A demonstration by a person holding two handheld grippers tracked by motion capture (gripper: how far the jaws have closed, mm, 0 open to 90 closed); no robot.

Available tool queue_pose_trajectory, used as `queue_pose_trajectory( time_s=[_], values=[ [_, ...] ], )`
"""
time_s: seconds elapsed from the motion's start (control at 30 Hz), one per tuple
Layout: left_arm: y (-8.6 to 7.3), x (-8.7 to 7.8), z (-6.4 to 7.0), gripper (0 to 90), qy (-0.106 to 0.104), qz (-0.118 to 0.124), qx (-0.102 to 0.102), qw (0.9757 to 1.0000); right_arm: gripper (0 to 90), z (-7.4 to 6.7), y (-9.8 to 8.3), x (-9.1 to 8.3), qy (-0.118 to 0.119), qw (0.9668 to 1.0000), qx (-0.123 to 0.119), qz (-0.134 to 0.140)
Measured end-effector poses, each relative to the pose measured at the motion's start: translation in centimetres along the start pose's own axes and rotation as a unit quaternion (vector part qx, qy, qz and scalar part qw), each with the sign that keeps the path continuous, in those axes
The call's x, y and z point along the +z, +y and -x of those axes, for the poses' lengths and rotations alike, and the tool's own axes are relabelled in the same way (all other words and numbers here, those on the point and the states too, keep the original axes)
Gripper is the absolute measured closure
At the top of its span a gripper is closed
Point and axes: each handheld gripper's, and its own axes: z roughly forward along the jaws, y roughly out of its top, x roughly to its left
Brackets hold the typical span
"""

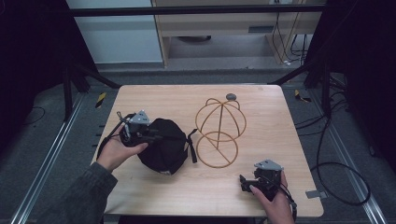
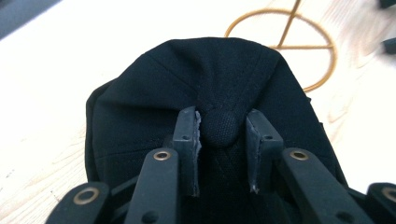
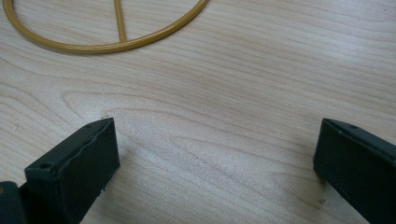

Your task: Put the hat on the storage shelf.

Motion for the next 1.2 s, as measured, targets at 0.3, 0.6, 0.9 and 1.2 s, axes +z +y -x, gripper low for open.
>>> queue_pose_trajectory(
  time_s=[0.3, 0.6, 0.9, 1.2],
  values=[
    [-0.1, -4.6, 0.5, 70.1, 0.014, 0.037, 0.007, 0.9992, 0.4, 0.0, 0.0, 0.0, 0.0, 1.0, 0.0, 0.0],
    [1.3, -8.2, 0.9, 71.2, 0.033, 0.079, 0.014, 0.9962, 0.4, 0.0, 0.0, 0.0, 0.0, 1.0, 0.0, 0.0],
    [3.5, -10.6, 1.5, 71.3, 0.036, 0.101, 0.029, 0.9938, 0.4, 0.0, 0.0, 0.0, 0.0, 1.0, 0.0, 0.0],
    [7.5, -12.3, 2.9, 71.4, 0.044, 0.115, 0.067, 0.9901, 0.4, 0.0, 0.0, 0.0, 0.0, 1.0, -0.002, 0.0]
  ],
)
